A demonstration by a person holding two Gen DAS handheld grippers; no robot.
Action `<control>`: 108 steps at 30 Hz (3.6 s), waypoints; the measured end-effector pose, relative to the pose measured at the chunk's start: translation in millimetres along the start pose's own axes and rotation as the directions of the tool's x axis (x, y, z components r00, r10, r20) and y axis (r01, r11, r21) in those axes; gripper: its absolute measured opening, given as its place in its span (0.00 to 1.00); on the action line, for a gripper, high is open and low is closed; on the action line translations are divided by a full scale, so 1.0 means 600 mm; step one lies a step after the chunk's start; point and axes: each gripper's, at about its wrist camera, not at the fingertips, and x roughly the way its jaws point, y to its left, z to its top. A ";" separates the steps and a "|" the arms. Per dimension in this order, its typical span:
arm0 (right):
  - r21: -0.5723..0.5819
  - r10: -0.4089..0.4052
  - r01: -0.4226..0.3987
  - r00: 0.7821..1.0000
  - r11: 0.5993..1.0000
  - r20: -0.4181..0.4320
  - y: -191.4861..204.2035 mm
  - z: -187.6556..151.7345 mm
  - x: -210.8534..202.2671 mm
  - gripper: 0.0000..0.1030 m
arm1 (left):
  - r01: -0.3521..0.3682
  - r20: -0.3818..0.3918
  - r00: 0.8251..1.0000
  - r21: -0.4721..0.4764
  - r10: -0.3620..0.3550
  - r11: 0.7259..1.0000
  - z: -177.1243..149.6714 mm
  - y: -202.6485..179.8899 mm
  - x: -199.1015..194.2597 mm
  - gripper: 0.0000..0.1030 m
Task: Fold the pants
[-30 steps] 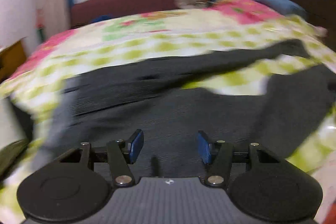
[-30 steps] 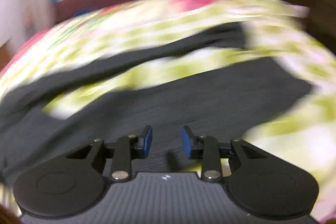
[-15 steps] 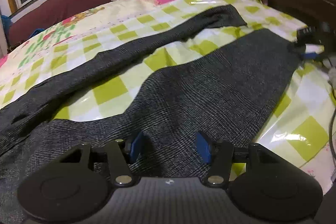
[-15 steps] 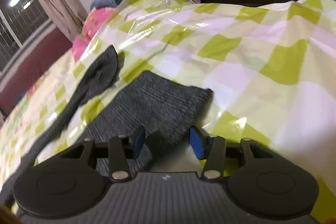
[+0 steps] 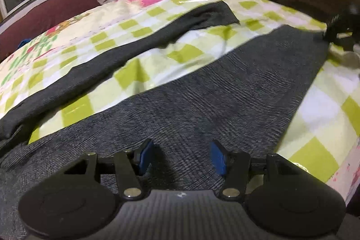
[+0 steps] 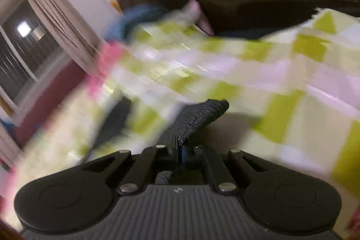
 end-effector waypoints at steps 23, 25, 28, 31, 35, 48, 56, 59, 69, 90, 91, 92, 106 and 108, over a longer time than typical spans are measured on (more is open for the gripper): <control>-0.535 0.323 -0.342 0.937 0.772 -0.134 0.293 -0.171 -0.199 0.33 | -0.343 0.070 0.931 -0.177 0.359 0.923 -0.150 0.190 -0.266 0.67; -0.596 0.325 -0.369 0.927 0.713 -0.185 0.352 -0.196 -0.208 0.35 | -0.325 0.074 0.936 -0.203 0.345 0.924 -0.168 0.220 -0.270 0.67; -0.606 0.305 -0.409 0.913 0.683 -0.273 0.415 -0.233 -0.194 0.35 | -0.333 0.072 0.931 -0.226 0.357 0.915 -0.187 0.264 -0.263 0.67; -0.606 0.292 -0.452 0.890 0.654 -0.349 0.454 -0.274 -0.161 0.35 | -0.337 0.078 0.926 -0.271 0.370 0.902 -0.198 0.300 -0.254 0.67; -0.612 0.294 -0.520 0.850 0.596 -0.436 0.484 -0.332 -0.102 0.35 | -0.370 0.083 0.910 -0.277 0.405 0.887 -0.204 0.341 -0.222 0.67; -0.688 0.266 -0.689 0.723 0.228 -0.637 0.695 -0.298 0.011 0.39 | -0.315 -0.064 0.949 -0.289 0.310 0.904 -0.162 0.532 -0.190 0.72; -0.691 0.186 -0.711 0.702 0.130 -0.687 0.875 -0.287 0.146 0.41 | -0.388 -0.138 0.920 -0.202 0.366 0.899 -0.105 0.657 -0.128 0.72; -0.700 0.142 -0.710 0.703 0.075 -0.697 0.904 -0.302 0.173 0.42 | -0.377 -0.180 0.919 -0.149 0.350 0.914 -0.099 0.701 -0.091 0.72; -0.657 -0.060 -0.751 0.660 -0.059 -0.749 0.966 -0.339 0.258 0.44 | -0.181 -0.234 0.959 -0.065 0.162 0.981 -0.084 0.799 -0.019 0.72; -0.651 -0.065 -0.758 0.651 -0.028 -0.756 0.966 -0.328 0.232 0.02 | -0.064 -0.361 0.926 0.127 0.106 0.990 -0.064 0.788 0.004 0.45; -0.658 -0.050 -0.753 0.658 -0.032 -0.751 0.966 -0.319 0.217 0.02 | -0.068 -0.357 0.928 0.130 0.110 0.989 -0.060 0.787 -0.003 0.37; -0.666 -0.030 -0.744 0.668 -0.043 -0.744 0.967 -0.307 0.196 0.02 | -0.079 -0.349 0.929 0.134 0.122 0.988 -0.055 0.785 -0.011 0.26; -0.575 -0.115 -0.817 0.575 -0.043 -0.810 0.821 -0.295 -0.106 0.02 | 0.029 -0.336 0.942 0.095 0.005 0.995 -0.117 0.600 -0.236 0.18; -0.549 -0.168 -0.835 0.548 -0.048 -0.819 0.782 -0.340 -0.117 0.02 | 0.007 -0.374 0.927 0.080 0.024 0.997 -0.153 0.575 -0.234 0.18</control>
